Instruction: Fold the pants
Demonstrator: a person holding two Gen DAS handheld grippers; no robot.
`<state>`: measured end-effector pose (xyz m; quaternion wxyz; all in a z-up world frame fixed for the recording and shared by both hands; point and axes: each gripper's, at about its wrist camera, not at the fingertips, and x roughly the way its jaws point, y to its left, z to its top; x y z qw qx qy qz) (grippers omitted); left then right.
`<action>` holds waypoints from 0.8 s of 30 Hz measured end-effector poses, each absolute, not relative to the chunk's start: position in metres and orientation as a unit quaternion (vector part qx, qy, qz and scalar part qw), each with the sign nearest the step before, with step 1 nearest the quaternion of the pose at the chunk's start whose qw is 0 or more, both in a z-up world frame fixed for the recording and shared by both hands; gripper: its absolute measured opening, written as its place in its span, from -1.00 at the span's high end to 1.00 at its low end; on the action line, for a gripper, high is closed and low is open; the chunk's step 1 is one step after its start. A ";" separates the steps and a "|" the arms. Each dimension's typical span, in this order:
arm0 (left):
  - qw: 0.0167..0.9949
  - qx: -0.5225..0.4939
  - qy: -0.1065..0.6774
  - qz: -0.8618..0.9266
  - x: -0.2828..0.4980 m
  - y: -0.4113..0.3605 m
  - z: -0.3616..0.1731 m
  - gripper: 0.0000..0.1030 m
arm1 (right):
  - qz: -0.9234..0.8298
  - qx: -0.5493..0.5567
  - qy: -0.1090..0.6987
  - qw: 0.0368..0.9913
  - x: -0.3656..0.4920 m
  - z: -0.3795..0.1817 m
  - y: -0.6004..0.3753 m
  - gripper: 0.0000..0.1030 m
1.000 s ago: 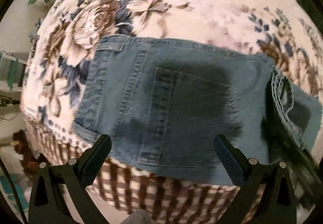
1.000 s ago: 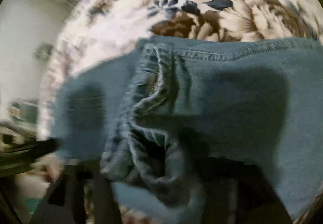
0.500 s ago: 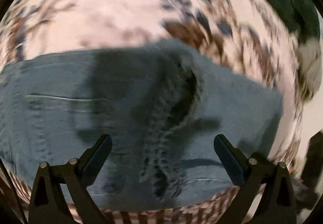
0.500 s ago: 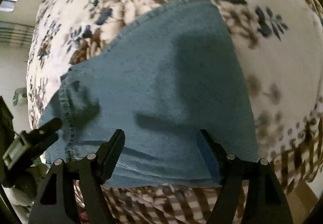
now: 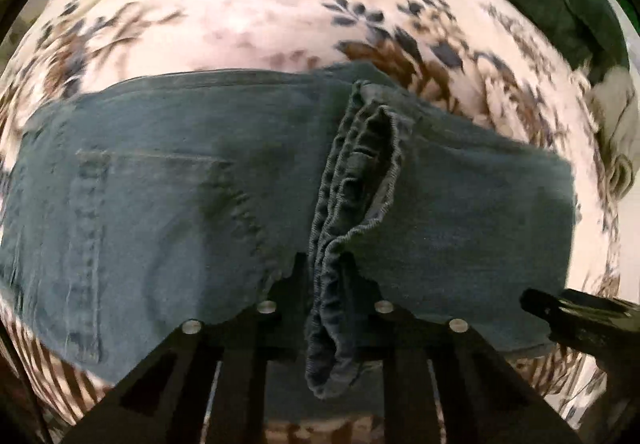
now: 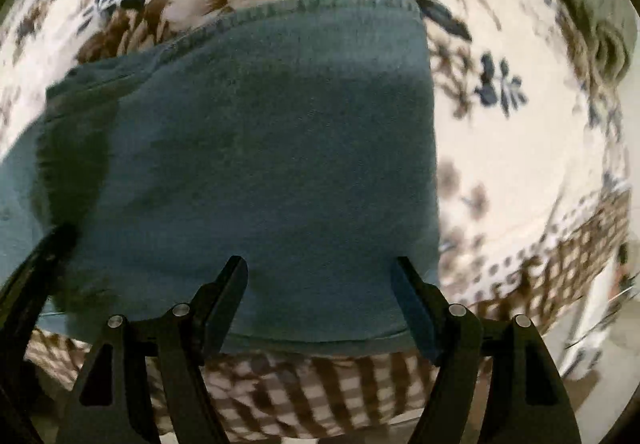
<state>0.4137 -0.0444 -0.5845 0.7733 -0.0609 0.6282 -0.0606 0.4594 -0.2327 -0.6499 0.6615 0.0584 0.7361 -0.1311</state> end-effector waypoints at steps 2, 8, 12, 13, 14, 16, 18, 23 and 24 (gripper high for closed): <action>0.775 -0.093 0.622 -0.050 0.405 -0.029 -0.579 0.81 | -0.129 0.040 0.736 0.663 0.465 -0.648 -0.226 -0.48; 0.760 -0.135 0.635 -0.028 0.398 -0.005 -0.605 0.79 | -0.122 0.018 0.741 0.660 0.471 -0.653 -0.213 -0.48; 0.762 -0.130 0.634 -0.029 0.401 -0.015 -0.602 0.73 | -0.109 0.009 0.747 0.656 0.472 -0.664 -0.202 -0.48; 0.760 -0.140 0.634 -0.029 0.399 -0.012 -0.601 0.73 | -0.106 0.011 0.748 0.655 0.471 -0.665 -0.201 -0.48; 0.757 -0.161 0.633 -0.029 0.399 -0.007 -0.599 0.67 | -0.103 0.017 0.748 0.655 0.471 -0.665 -0.201 -0.48; 0.754 -0.199 0.626 -0.018 0.391 0.009 -0.592 0.54 | -0.099 0.026 0.747 0.657 0.470 -0.666 -0.201 -0.48; 0.754 -0.247 0.608 0.000 0.384 0.034 -0.579 0.34 | -0.094 0.035 0.746 0.658 0.469 -0.665 -0.201 -0.48; 0.754 -0.399 0.512 0.100 0.355 0.127 -0.556 -0.37 | -0.077 0.086 0.732 0.671 0.466 -0.657 -0.205 -0.48; 0.750 -0.423 0.493 0.125 0.348 0.146 -0.556 -0.43 | -0.073 0.097 0.724 0.679 0.467 -0.654 -0.204 -0.48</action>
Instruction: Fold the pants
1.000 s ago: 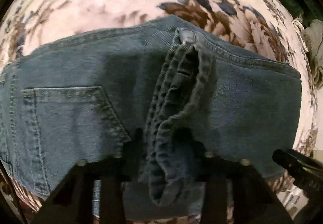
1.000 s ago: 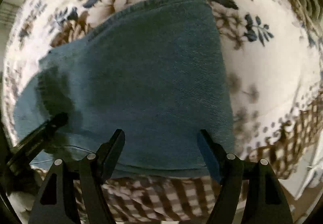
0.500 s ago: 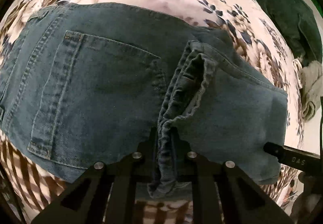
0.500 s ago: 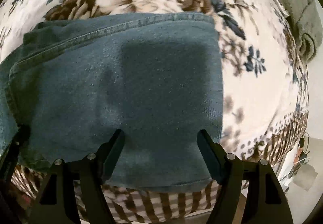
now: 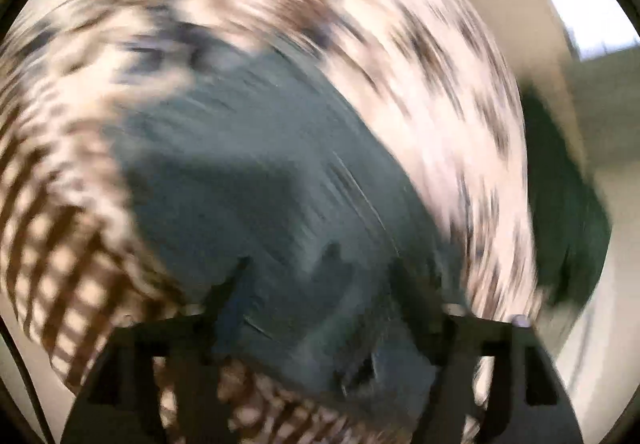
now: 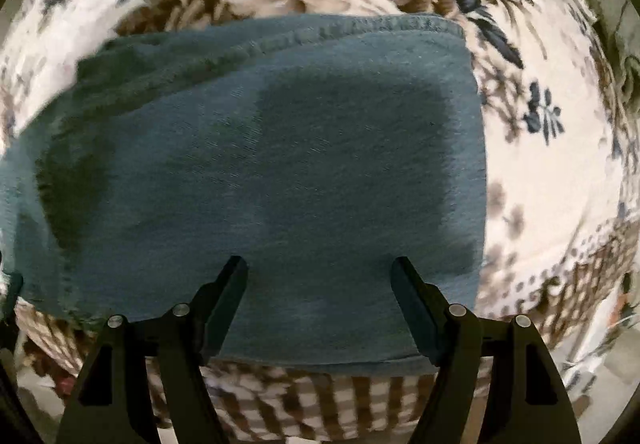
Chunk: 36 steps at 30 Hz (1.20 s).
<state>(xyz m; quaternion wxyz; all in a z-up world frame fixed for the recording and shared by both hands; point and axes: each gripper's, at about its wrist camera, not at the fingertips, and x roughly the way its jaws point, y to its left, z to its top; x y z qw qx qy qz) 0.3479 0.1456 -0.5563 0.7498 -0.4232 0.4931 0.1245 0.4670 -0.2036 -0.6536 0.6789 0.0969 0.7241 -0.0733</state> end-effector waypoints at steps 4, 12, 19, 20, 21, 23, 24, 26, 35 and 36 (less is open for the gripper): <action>0.711 -0.507 0.449 0.189 0.328 0.201 -0.581 -0.43 | -0.081 0.163 0.675 0.715 0.462 -0.643 -0.207 -0.48; 0.713 -0.488 0.452 0.219 0.324 0.197 -0.562 -0.43 | -0.105 0.244 0.650 0.712 0.452 -0.671 -0.213 -0.49; 0.689 -0.485 0.464 0.272 0.325 0.205 -0.590 -0.43 | -0.083 0.263 0.657 0.702 0.463 -0.673 -0.218 -0.57; 0.683 -0.493 0.468 0.269 0.324 0.207 -0.597 -0.43 | -0.077 0.262 0.659 0.701 0.465 -0.673 -0.218 -0.57; 0.677 -0.498 0.473 0.265 0.327 0.209 -0.606 -0.43 | -0.072 0.258 0.661 0.701 0.468 -0.672 -0.217 -0.57; 0.672 -0.497 0.482 0.265 0.333 0.212 -0.616 -0.43 | -0.060 0.251 0.666 0.700 0.469 -0.673 -0.216 -0.57; 0.669 -0.501 0.482 0.263 0.334 0.215 -0.619 -0.43 | -0.057 0.250 0.668 0.699 0.472 -0.673 -0.215 -0.57; 0.662 -0.516 0.475 0.264 0.338 0.224 -0.629 -0.43 | -0.047 0.248 0.669 0.699 0.471 -0.673 -0.215 -0.57; 0.772 -0.368 0.453 0.253 0.367 0.193 -0.569 0.45 | -0.030 0.196 0.685 0.701 0.470 -0.671 -0.208 -0.57; 0.783 -0.359 0.443 0.247 0.366 0.185 -0.554 0.46 | -0.030 0.187 0.687 0.702 0.472 -0.671 -0.207 -0.57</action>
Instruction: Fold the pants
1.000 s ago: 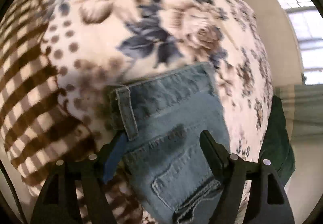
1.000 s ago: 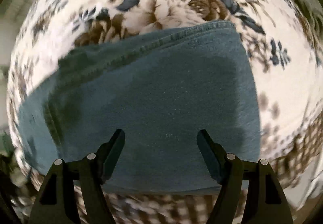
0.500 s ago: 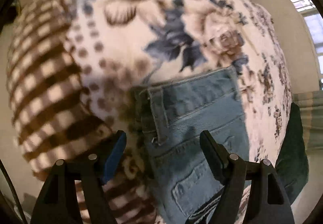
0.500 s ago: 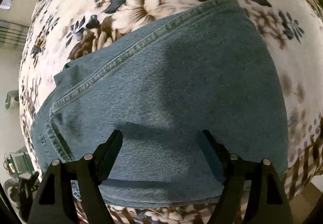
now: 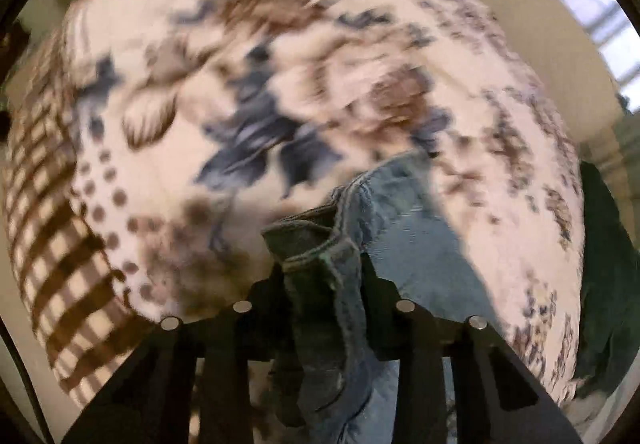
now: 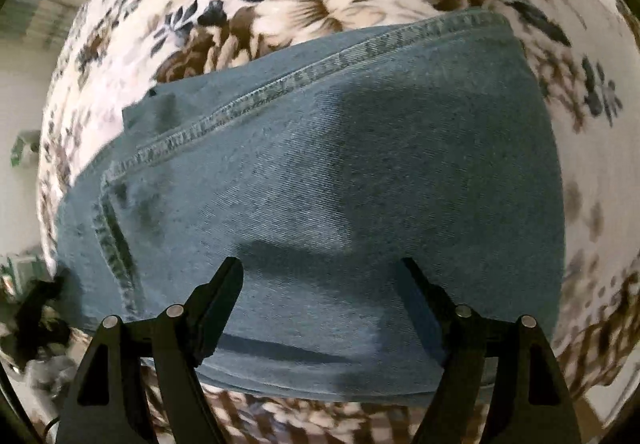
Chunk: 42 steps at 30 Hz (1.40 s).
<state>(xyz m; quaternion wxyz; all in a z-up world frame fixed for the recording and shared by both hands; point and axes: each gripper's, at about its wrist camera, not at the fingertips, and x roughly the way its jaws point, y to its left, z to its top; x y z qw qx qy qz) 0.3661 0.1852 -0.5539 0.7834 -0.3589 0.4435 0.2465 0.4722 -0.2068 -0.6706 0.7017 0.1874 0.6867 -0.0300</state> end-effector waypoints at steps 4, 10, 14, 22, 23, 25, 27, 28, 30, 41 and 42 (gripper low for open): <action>0.831 -0.286 0.431 0.206 0.376 0.137 -0.496 0.49 | -0.034 0.166 0.689 0.705 0.475 -0.665 -0.210 -0.57; 0.884 -0.166 0.431 0.074 0.387 0.003 -0.425 0.51 | -0.044 0.174 0.688 0.703 0.471 -0.653 -0.247 -0.57; 0.881 -0.107 0.461 -0.001 0.394 -0.087 -0.438 0.51 | -0.054 0.189 0.686 0.701 0.464 -0.650 -0.284 -0.57; 0.814 -0.029 0.580 -0.029 0.406 -0.178 -0.556 0.57 | -0.077 0.183 0.699 0.687 0.435 -0.660 -0.358 -0.57; 0.812 -0.032 0.583 -0.028 0.406 -0.178 -0.561 0.57 | -0.077 0.183 0.702 0.684 0.432 -0.662 -0.364 -0.57; 0.809 -0.026 0.587 -0.027 0.407 -0.179 -0.569 0.57 | -0.073 0.189 0.700 0.684 0.427 -0.665 -0.373 -0.57; 0.807 -0.024 0.589 -0.027 0.404 -0.180 -0.571 0.56 | -0.064 0.201 0.699 0.684 0.425 -0.668 -0.378 -0.57; 0.805 -0.022 0.593 -0.026 0.405 -0.182 -0.572 0.56 | -0.060 0.206 0.696 0.686 0.424 -0.668 -0.380 -0.57; 0.797 -0.027 0.603 -0.028 0.404 -0.186 -0.568 0.39 | -0.043 0.226 0.687 0.689 0.422 -0.667 -0.386 -0.57; 0.804 0.045 0.584 0.096 0.395 -0.168 -0.512 -0.64 | 0.140 0.359 0.631 0.673 0.472 -0.664 -0.374 -0.57; 0.802 0.049 0.585 0.110 0.397 -0.160 -0.511 -0.64 | 0.155 0.360 0.634 0.666 0.479 -0.667 -0.360 -0.57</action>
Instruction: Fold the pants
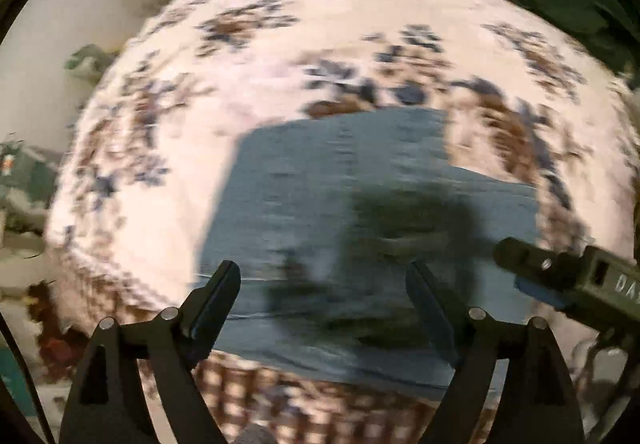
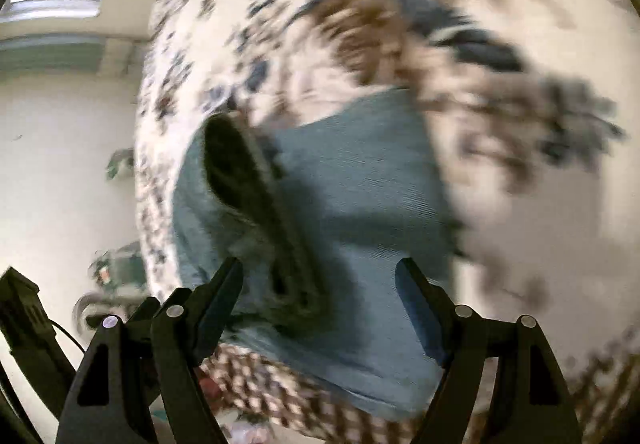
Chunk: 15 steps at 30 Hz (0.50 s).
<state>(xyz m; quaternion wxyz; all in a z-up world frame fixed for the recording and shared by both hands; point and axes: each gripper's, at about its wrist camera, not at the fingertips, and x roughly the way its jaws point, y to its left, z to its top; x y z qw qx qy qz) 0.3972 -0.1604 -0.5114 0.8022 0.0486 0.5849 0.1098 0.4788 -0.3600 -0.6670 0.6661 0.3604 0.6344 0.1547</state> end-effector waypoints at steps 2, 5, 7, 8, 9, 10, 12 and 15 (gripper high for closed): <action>0.796 0.057 0.587 0.132 0.402 -0.145 -0.513 -0.64 | 0.182 0.360 0.641 0.653 0.491 -0.677 -0.344 -0.57; 0.787 0.083 0.589 0.162 0.410 -0.126 -0.519 -0.64 | 0.196 0.336 0.659 0.644 0.501 -0.692 -0.324 -0.57; 0.783 0.095 0.589 0.176 0.412 -0.116 -0.521 -0.64 | 0.214 0.332 0.665 0.634 0.504 -0.700 -0.313 -0.61; 0.782 0.099 0.589 0.181 0.412 -0.112 -0.521 -0.64 | 0.227 0.334 0.663 0.630 0.504 -0.701 -0.308 -0.61; 0.780 0.104 0.589 0.187 0.414 -0.108 -0.522 -0.64 | 0.246 0.337 0.660 0.625 0.502 -0.701 -0.303 -0.61; 0.777 0.106 0.591 0.190 0.414 -0.103 -0.524 -0.64 | 0.257 0.337 0.658 0.622 0.502 -0.701 -0.296 -0.61; 0.774 0.110 0.592 0.197 0.414 -0.098 -0.526 -0.64 | 0.263 0.327 0.660 0.623 0.501 -0.707 -0.286 -0.61; 0.771 0.110 0.595 0.201 0.414 -0.093 -0.529 -0.64 | 0.252 0.344 0.653 0.626 0.500 -0.715 -0.281 -0.60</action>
